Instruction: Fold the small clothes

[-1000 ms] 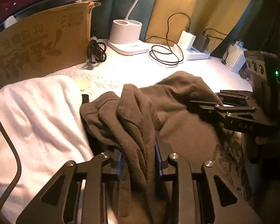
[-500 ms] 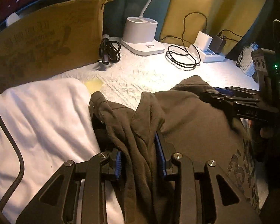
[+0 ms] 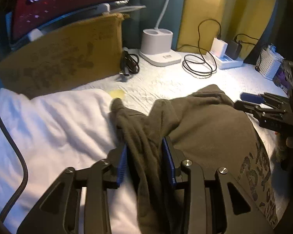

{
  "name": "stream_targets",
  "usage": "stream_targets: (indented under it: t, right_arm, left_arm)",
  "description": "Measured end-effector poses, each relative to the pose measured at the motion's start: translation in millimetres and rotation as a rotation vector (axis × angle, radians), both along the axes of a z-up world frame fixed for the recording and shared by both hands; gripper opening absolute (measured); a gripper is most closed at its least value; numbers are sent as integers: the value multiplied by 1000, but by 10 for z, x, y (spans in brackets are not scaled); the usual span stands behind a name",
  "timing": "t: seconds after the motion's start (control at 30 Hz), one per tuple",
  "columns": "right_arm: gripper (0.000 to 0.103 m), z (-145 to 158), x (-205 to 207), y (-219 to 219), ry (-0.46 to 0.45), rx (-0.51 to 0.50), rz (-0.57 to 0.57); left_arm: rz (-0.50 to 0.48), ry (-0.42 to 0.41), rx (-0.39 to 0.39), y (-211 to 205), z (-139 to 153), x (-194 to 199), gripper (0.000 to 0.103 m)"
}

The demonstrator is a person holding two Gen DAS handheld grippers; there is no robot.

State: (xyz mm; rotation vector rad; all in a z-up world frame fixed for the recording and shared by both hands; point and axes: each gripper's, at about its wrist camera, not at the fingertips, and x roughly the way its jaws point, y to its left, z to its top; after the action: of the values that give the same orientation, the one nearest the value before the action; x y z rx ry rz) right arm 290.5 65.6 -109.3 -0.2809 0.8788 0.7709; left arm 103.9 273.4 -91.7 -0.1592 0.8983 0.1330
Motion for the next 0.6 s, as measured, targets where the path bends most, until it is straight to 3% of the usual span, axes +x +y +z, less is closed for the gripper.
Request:
stream_targets:
  t: [0.17,0.6]
  right_arm:
    - [48,72,-105,-179,-3,-3,-10]
    - [49,212,-540,-539,-22,-1,-19]
  left_arm:
    - [37,-38,-7,-15,137,-184,45]
    - [-63,-92,-61,-693,234,-500,46]
